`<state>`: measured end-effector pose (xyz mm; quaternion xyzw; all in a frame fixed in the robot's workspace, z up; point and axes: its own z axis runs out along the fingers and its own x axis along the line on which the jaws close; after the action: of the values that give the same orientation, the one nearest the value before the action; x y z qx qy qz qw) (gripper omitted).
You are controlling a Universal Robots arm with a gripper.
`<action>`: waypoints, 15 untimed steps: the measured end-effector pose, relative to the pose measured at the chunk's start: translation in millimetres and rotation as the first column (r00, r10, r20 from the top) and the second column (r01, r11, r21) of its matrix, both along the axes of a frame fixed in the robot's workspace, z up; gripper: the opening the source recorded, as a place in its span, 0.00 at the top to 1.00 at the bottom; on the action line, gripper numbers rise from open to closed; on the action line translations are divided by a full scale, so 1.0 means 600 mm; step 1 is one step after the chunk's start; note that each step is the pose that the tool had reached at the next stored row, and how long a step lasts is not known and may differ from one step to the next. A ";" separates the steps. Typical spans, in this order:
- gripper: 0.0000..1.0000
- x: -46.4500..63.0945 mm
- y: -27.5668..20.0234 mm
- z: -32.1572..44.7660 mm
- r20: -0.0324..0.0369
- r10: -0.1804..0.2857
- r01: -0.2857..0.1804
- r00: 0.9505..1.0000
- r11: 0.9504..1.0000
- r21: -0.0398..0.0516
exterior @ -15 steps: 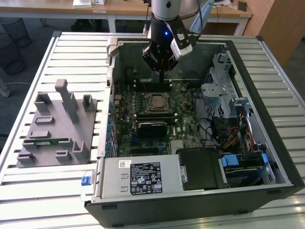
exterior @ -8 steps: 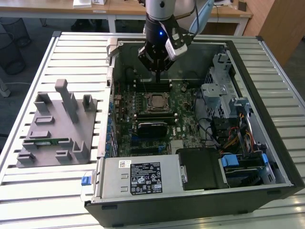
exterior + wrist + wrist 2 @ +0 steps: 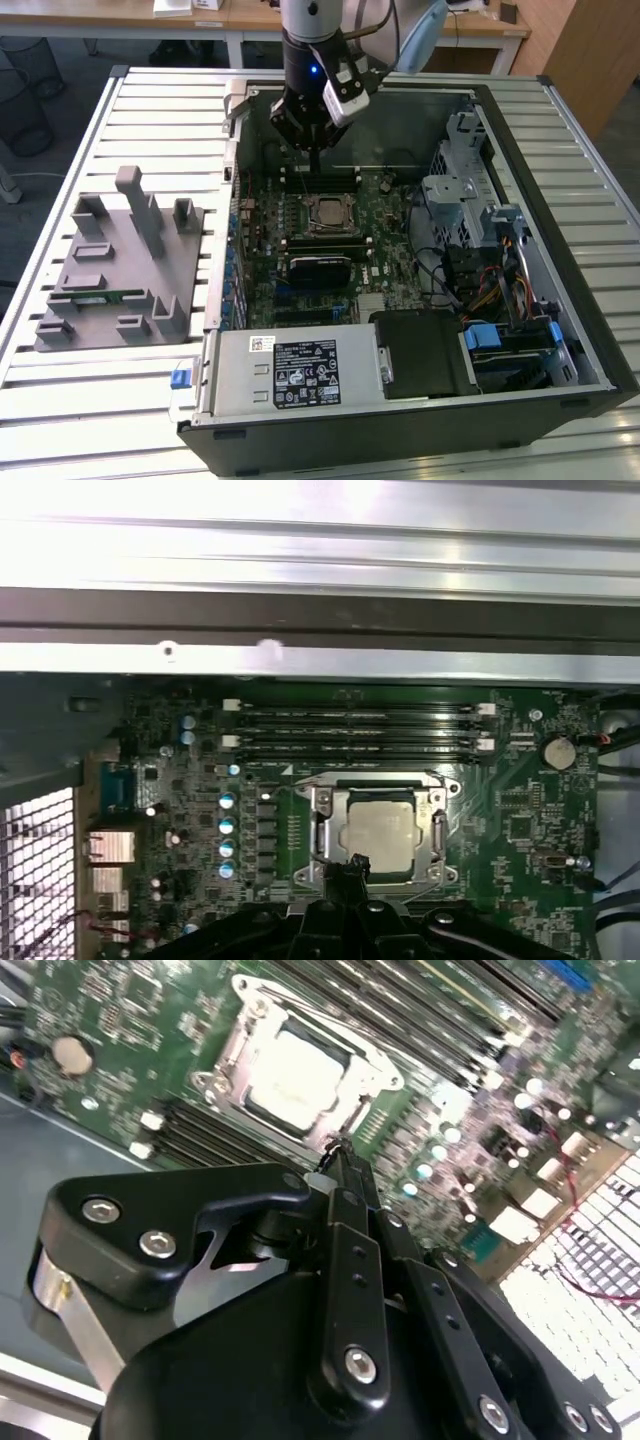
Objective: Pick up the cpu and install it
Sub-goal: 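Install the first cpu locking lever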
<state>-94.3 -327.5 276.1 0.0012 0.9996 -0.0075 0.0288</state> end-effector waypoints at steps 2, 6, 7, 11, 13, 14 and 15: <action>0.89 -0.012 0.0000 0.000 0.004 0.000 0.000 1.000 1.000 0.000; 0.89 -0.026 0.0015 -0.002 0.007 0.000 0.000 1.000 1.000 0.000; 0.89 -0.027 0.0016 -0.003 0.007 0.000 0.000 1.000 1.000 0.000; 0.89 -0.033 0.0015 -0.009 0.007 0.000 0.000 1.000 1.000 0.000; 0.89 -0.036 0.0015 -0.012 0.007 0.001 -0.001 1.000 1.000 0.000; 0.89 -0.037 0.0015 -0.013 0.007 0.001 -0.001 1.000 1.000 0.000; 0.89 -0.039 0.0015 -0.014 0.007 0.001 -0.001 1.000 1.000 0.000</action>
<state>-117.8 -326.6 268.0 0.0008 0.9995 -0.0076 0.0322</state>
